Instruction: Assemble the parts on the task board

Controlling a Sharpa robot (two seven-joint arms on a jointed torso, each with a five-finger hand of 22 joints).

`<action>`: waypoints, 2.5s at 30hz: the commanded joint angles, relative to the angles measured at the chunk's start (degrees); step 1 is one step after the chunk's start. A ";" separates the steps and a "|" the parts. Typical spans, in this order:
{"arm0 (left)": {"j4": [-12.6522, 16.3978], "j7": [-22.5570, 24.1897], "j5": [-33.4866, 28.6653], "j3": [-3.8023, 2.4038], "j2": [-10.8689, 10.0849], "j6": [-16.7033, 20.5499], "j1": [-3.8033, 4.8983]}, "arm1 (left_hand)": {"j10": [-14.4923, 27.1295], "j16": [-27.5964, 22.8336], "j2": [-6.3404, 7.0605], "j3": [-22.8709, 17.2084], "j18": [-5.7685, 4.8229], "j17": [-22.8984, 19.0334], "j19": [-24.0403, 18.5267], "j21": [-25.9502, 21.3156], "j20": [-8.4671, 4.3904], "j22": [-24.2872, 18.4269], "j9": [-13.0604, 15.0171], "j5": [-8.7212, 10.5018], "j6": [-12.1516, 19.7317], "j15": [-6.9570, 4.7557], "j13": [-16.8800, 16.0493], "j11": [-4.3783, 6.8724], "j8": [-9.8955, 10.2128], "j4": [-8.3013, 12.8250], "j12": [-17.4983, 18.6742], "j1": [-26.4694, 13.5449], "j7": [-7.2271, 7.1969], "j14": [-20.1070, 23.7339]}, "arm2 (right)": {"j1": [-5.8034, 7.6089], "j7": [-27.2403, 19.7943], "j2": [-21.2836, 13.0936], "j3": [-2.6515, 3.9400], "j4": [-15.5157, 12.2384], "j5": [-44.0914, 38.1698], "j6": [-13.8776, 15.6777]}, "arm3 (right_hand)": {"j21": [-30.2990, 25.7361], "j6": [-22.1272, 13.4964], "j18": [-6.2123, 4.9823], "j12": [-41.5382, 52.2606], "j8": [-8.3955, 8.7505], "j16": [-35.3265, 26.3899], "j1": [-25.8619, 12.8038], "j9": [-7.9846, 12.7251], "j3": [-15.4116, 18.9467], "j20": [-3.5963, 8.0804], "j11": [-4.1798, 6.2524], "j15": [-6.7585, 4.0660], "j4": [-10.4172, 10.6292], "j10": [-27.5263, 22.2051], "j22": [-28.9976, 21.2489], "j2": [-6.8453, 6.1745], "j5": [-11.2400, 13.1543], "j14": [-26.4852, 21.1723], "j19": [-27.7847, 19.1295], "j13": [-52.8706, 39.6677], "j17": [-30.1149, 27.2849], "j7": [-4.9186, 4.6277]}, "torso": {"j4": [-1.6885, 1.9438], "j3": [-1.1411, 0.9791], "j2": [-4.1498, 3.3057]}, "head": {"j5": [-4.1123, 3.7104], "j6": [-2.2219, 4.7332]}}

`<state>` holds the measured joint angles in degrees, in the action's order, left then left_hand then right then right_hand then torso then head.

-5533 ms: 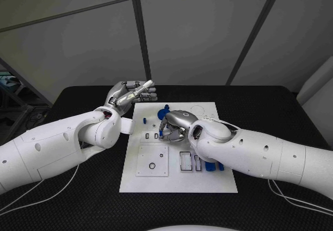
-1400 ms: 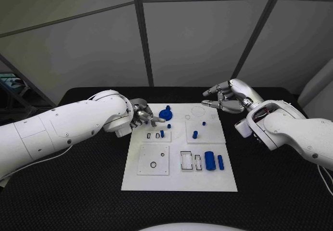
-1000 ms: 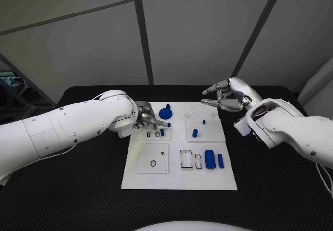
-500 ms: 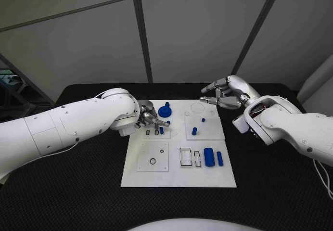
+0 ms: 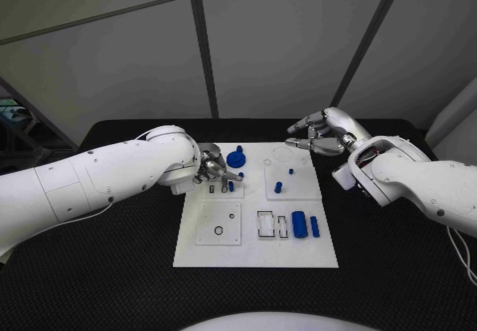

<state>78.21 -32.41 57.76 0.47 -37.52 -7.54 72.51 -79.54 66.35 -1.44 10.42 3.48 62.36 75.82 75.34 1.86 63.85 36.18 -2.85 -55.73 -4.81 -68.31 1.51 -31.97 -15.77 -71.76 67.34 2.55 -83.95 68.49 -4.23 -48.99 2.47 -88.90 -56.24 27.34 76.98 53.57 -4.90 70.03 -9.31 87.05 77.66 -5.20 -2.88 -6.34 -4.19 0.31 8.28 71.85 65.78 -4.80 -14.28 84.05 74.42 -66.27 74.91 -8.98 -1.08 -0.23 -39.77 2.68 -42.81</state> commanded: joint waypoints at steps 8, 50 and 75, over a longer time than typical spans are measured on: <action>0.08 0.08 0.42 -0.02 0.43 -2.27 0.13 | 0.44 -0.13 -0.14 -1.94 1.89 0.15 -0.49 0.08 0.02 0.28 1.18 0.05 0.85 0.15 -0.02 0.00 -0.59 0.77 0.18 2.43 -0.11 -0.09 | 0.09 0.31 0.29 0.05 0.24 -0.60 -0.80 | -0.33 0.31 -0.40 -0.24 -0.47 -0.37 0.28 -0.03 0.23 0.02 0.12 -0.35 -0.12 -0.07 -0.17 0.47 -0.86 4.39 -0.50 0.12 8.97 0.08 | -0.04 -0.04 -0.03 | 0.06 -0.23; 2.13 1.31 -7.23 -0.13 -2.06 0.70 0.10 | 0.94 -0.52 3.96 -38.59 1.97 0.78 -0.96 -0.42 -0.36 0.97 4.79 0.10 2.78 -0.21 1.52 0.44 0.73 8.10 2.16 6.70 -0.46 -0.20 | 0.08 0.83 0.58 0.04 1.34 -0.64 -1.64 | -0.49 0.25 -0.43 -0.34 -0.63 -0.48 0.66 0.04 0.16 0.11 0.19 -0.43 -0.35 -0.03 -0.34 0.62 -1.78 4.38 -0.51 0.30 8.83 0.12 | 0.13 -0.02 0.06 | 0.00 -0.67; 5.65 0.51 -1.57 -0.10 -5.07 7.12 -0.35 | 0.15 -0.63 7.77 -51.73 1.78 1.08 -0.23 0.06 -0.46 2.44 7.84 0.07 2.87 -0.34 0.88 0.58 -0.86 12.62 1.57 0.20 -0.56 -0.31 | 0.07 0.89 0.64 0.04 1.63 -1.45 -2.10 | -0.56 0.24 -0.45 -0.39 -0.66 -0.53 0.65 0.05 0.17 0.13 0.19 -0.44 -0.35 -0.07 -0.46 0.63 -1.93 4.36 -0.58 0.37 8.74 0.11 | -0.05 -0.04 -0.03 | 1.01 -1.00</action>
<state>83.79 -31.75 52.90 0.40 -42.76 -2.69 72.15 -78.97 66.03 6.32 -33.55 5.20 63.34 75.22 75.12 1.23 66.24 43.99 -2.40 -52.81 -5.00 -67.40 2.15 -32.64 -10.59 -69.90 68.11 2.27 -84.36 68.47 -3.19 -48.40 2.46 -87.23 -57.12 25.68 76.76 53.57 -4.90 70.03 -9.76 86.83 78.12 -5.19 -2.72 -6.13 -4.20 0.31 8.12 71.85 65.41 -4.35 -15.86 84.05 74.22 -65.95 74.92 -8.98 -1.04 -0.27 -39.79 3.65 -43.75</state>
